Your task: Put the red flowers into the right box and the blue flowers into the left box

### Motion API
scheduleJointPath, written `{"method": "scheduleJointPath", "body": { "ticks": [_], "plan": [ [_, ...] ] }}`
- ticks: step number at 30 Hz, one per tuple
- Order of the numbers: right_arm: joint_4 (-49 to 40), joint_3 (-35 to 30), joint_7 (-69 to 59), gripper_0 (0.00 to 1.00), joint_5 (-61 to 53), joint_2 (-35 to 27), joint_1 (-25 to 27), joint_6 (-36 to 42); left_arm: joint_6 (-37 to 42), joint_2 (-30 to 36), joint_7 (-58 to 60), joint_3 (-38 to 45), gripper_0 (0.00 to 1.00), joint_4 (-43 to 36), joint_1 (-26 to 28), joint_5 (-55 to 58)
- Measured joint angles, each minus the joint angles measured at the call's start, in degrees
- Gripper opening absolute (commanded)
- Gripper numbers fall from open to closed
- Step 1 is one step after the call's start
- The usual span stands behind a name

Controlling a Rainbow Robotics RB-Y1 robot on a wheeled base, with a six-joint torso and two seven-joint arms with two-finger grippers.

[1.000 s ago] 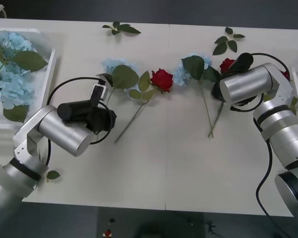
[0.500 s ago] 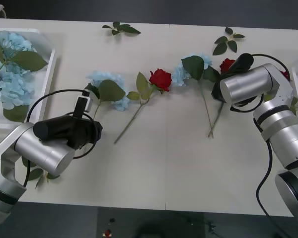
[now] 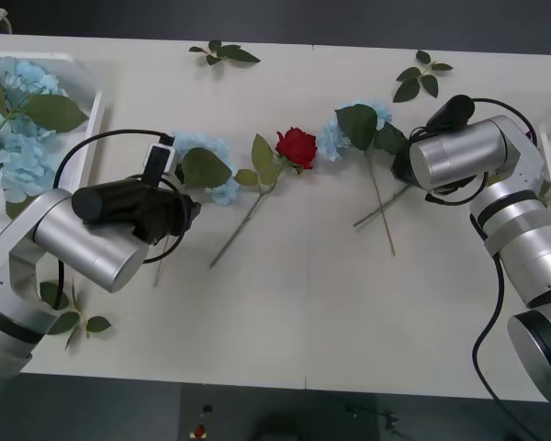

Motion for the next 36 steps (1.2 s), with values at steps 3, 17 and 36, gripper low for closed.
{"method": "scheduleJointPath", "body": {
  "ticks": [3,17,36],
  "plan": [
    [-0.03,-0.04,-1.21,0.0,-0.62,-0.08,-0.01,0.0,0.0,-1.28,0.0,0.0,0.89,2.57,-1.83,-0.08],
    [-9.97,-2.38,-2.02,0.0,-14.0,-7.8,0.02,8.17,-2.97,-5.44,-0.22,0.0,0.26,11.64,-3.89,-3.34],
    [-16.12,-2.28,1.45,0.0,-25.18,-17.56,0.02,11.15,-4.25,-5.34,-0.26,0.0,0.0,11.48,-3.89,-4.59]
  ]
}}
